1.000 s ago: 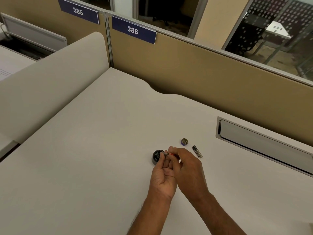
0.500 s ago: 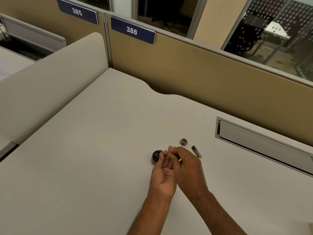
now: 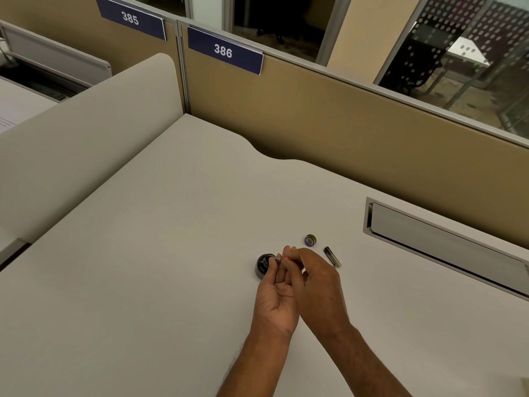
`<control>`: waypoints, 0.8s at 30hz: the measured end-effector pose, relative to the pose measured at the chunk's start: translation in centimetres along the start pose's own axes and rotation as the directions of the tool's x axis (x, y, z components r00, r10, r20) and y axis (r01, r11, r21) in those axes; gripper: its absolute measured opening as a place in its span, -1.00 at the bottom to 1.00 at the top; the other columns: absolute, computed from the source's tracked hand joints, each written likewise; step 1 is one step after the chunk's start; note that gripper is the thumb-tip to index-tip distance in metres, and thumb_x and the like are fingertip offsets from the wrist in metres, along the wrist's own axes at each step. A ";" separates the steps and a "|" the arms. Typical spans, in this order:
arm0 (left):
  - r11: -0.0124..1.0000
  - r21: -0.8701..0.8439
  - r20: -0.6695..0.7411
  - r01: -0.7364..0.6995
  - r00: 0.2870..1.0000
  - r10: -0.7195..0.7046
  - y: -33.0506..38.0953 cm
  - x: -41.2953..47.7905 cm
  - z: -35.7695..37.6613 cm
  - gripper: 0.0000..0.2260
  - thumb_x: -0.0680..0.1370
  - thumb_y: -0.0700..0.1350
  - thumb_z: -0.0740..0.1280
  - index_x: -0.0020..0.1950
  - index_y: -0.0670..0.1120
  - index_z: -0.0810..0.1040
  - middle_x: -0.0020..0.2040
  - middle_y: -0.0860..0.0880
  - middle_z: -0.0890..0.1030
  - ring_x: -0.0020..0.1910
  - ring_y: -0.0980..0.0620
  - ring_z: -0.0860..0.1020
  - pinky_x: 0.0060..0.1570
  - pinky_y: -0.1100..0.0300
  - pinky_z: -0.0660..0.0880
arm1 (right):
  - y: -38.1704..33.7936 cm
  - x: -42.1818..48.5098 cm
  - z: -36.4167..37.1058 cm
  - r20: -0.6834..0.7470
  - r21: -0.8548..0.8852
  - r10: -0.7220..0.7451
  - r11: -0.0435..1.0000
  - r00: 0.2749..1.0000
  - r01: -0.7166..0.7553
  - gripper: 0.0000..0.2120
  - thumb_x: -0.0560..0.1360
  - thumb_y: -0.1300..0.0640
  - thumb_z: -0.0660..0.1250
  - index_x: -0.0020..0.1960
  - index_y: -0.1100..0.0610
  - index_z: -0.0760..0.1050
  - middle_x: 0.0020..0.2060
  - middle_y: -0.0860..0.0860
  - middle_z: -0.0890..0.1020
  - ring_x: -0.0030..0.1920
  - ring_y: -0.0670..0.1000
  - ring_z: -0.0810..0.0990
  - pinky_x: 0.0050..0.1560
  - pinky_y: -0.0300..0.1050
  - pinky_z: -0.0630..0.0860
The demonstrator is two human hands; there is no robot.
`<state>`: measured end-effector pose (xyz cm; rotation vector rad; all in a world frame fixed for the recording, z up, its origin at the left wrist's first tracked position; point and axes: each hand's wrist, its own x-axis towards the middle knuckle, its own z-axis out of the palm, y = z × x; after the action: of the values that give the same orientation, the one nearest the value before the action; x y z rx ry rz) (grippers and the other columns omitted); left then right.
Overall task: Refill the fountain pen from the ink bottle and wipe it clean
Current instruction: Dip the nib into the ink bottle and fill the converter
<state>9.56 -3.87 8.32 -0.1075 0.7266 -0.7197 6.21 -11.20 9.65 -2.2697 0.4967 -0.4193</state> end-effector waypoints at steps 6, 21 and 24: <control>1.000 0.009 0.018 0.026 0.999 -0.026 0.1 0.0 -0.1 -0.71 0.68 -0.09 0.26 0.18 -0.29 0.63 -0.04 -0.26 0.75 -0.15 -0.23 0.77 -0.34 -0.11 0.70 | -0.2 0.0 -0.1 -0.029 -0.032 -0.019 0.999 0.999 0.018 -0.93 0.56 0.11 0.41 0.03 0.02 0.65 -0.13 -0.27 0.65 -0.04 -0.28 0.63 -0.04 -0.47 0.50; 0.999 -0.014 0.025 0.051 0.998 -0.050 0.1 0.2 -0.2 -0.71 0.67 -0.08 0.27 0.17 -0.28 0.63 -0.06 -0.26 0.75 -0.05 -0.21 0.74 -0.29 -0.13 0.71 | -0.3 -0.1 0.1 -0.025 -0.037 -0.025 0.999 0.999 0.024 -0.87 0.56 0.13 0.41 0.09 -0.03 0.63 -0.09 -0.26 0.67 -0.03 -0.22 0.64 0.00 -0.39 0.52; 0.999 -0.032 0.000 0.021 1.000 -0.021 0.1 0.4 -0.3 -0.71 0.66 -0.10 0.28 0.27 -0.27 0.59 0.05 -0.23 0.72 0.13 -0.14 0.65 -0.26 -0.15 0.71 | -0.2 -0.2 0.3 -0.022 -0.023 -0.020 1.000 1.000 0.019 -0.85 0.58 0.21 0.39 0.11 0.07 0.65 -0.02 -0.15 0.71 0.04 -0.16 0.66 0.09 -0.27 0.56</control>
<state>9.63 -4.03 7.88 -0.1442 0.7383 -0.7283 6.23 -10.81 9.62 -2.2957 0.4931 -0.4506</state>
